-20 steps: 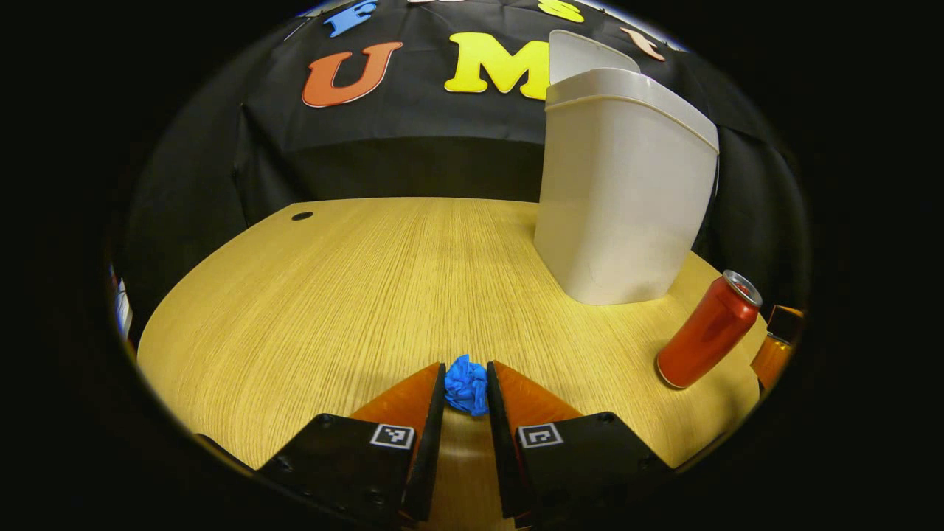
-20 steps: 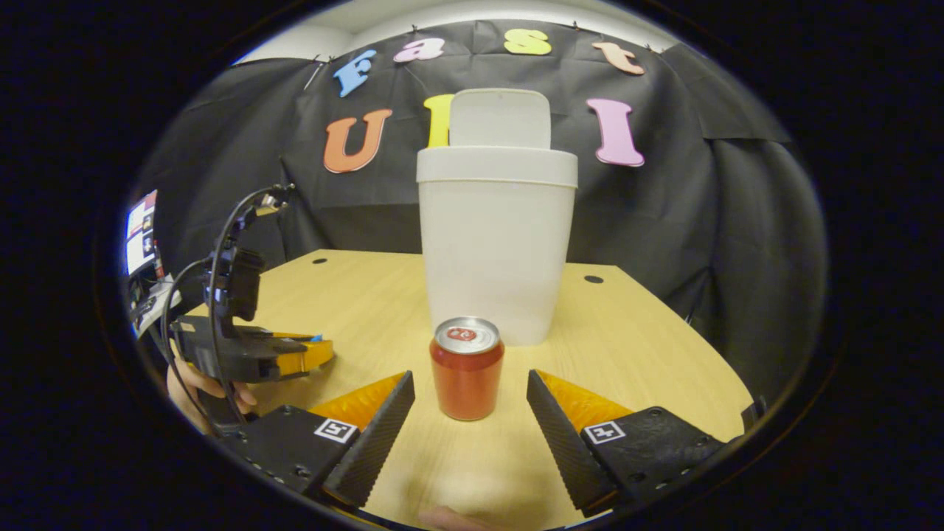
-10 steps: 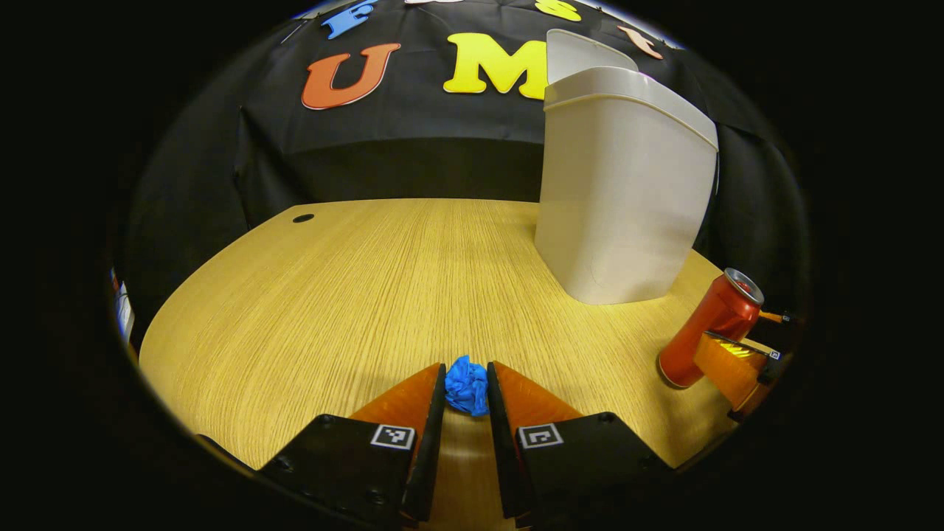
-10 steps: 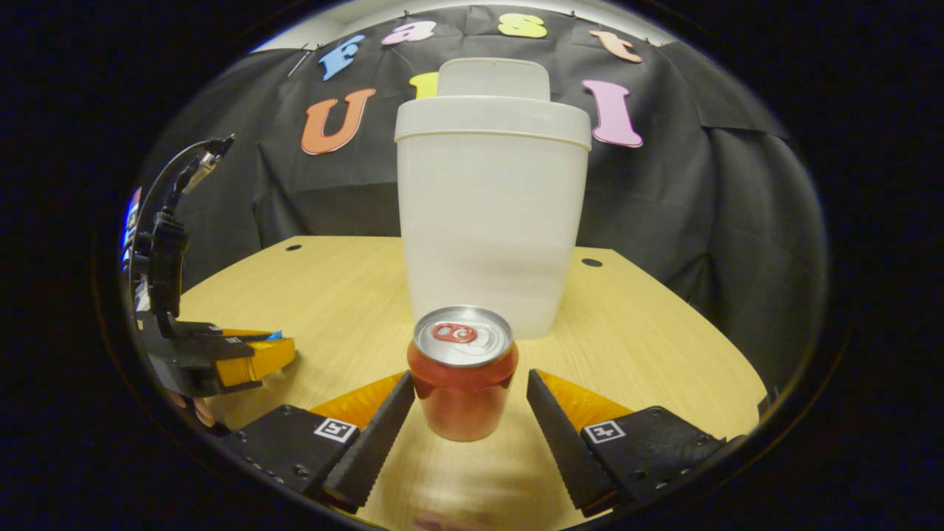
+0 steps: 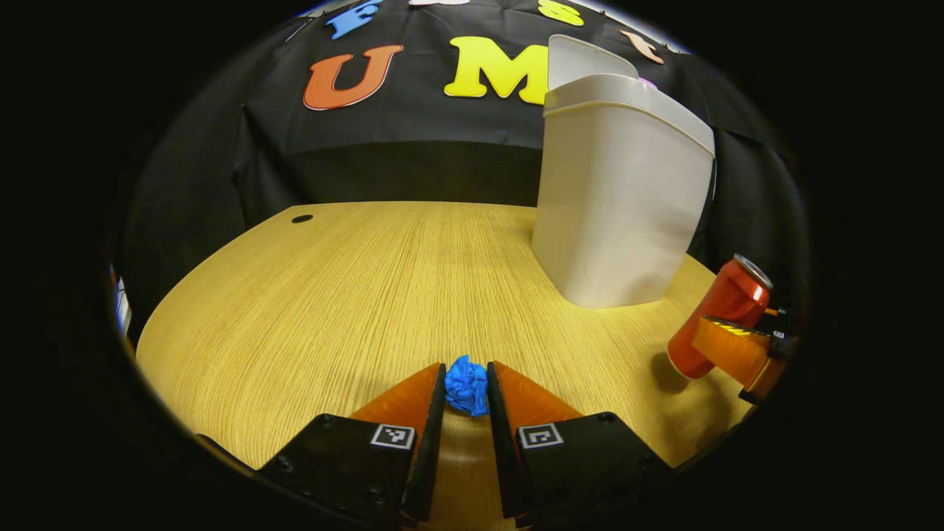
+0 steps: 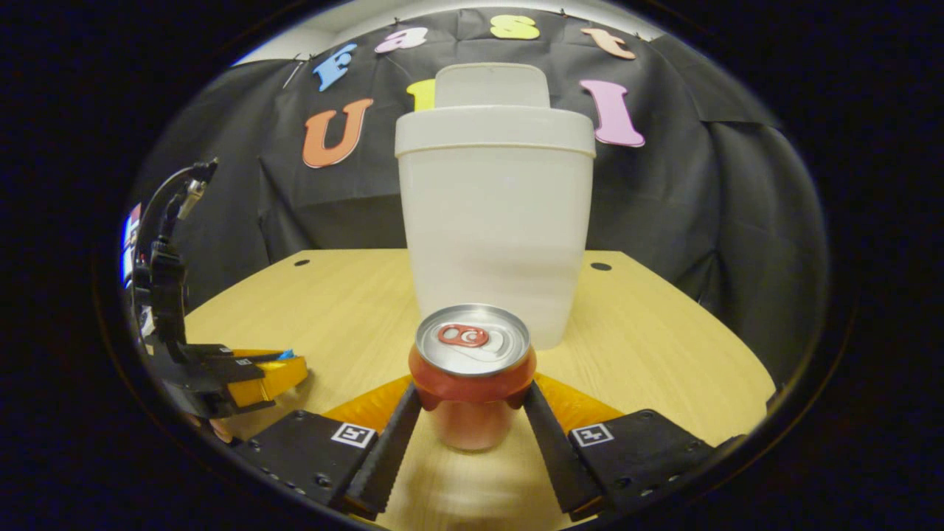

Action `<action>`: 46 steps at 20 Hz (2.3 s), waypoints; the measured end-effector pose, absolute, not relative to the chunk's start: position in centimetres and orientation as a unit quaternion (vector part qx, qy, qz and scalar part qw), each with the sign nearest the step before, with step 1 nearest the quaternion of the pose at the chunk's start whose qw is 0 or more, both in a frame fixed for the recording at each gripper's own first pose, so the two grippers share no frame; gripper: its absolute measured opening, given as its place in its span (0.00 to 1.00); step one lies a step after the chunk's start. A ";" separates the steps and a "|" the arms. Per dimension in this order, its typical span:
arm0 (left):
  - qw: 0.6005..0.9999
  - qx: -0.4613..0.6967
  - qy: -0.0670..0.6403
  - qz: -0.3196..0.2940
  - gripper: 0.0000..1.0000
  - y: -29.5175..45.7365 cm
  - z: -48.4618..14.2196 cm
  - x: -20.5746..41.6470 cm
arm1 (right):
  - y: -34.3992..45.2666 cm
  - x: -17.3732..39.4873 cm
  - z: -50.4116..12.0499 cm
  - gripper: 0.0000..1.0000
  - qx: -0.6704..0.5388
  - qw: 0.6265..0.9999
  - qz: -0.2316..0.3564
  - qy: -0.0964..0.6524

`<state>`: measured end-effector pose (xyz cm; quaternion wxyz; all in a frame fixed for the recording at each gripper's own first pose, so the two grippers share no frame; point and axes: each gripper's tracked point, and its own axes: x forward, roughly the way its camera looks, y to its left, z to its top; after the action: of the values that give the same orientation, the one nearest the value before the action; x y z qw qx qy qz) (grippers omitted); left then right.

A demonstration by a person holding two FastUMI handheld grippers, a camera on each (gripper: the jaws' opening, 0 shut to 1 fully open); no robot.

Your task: Press the lid of the desktop garbage bin to open it, pick up the crumpled paper on the desktop and throw it into the bin, then pick up the pop can on the desktop and drop it into the bin, and finally close the garbage bin lid.

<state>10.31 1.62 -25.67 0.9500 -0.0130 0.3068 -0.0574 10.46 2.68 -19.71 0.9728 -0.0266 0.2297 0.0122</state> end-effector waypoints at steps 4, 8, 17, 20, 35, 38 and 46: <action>0.966 -0.011 0.254 -0.046 0.37 1.8 -21.2 10.1 | 0.7 8.5 -15.9 0.80 -0.066 0.979 0.019 0.193; 0.981 -0.006 0.192 -0.028 0.37 1.9 -16.1 8.7 | -1.2 6.4 -12.3 0.81 -0.070 0.984 0.028 0.162; 0.993 -0.008 0.113 -0.032 0.36 -2.9 -3.6 7.5 | -4.9 4.6 -7.9 0.81 -0.062 0.991 0.050 0.107; 0.994 0.008 0.100 -0.049 0.36 -5.5 0.1 8.7 | -6.8 4.5 -7.4 0.81 -0.068 0.992 0.037 0.098; 0.991 -0.044 0.064 -0.108 0.36 -14.4 3.5 28.4 | -8.2 3.1 -7.4 0.81 -0.074 0.992 0.063 0.074; 0.989 -0.064 0.078 -0.107 0.36 -15.0 2.2 30.4 | -8.5 3.1 -7.5 0.81 -0.073 0.993 0.064 0.072; 0.987 -0.023 0.103 -0.121 0.37 -16.4 0.4 31.6 | -9.2 3.4 -8.4 0.81 -0.062 0.993 0.061 0.078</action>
<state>31.57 -16.44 0.45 0.9870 -0.0231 0.1031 -0.1209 3.37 -9.16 -8.38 0.9932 -0.0617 0.0777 0.0611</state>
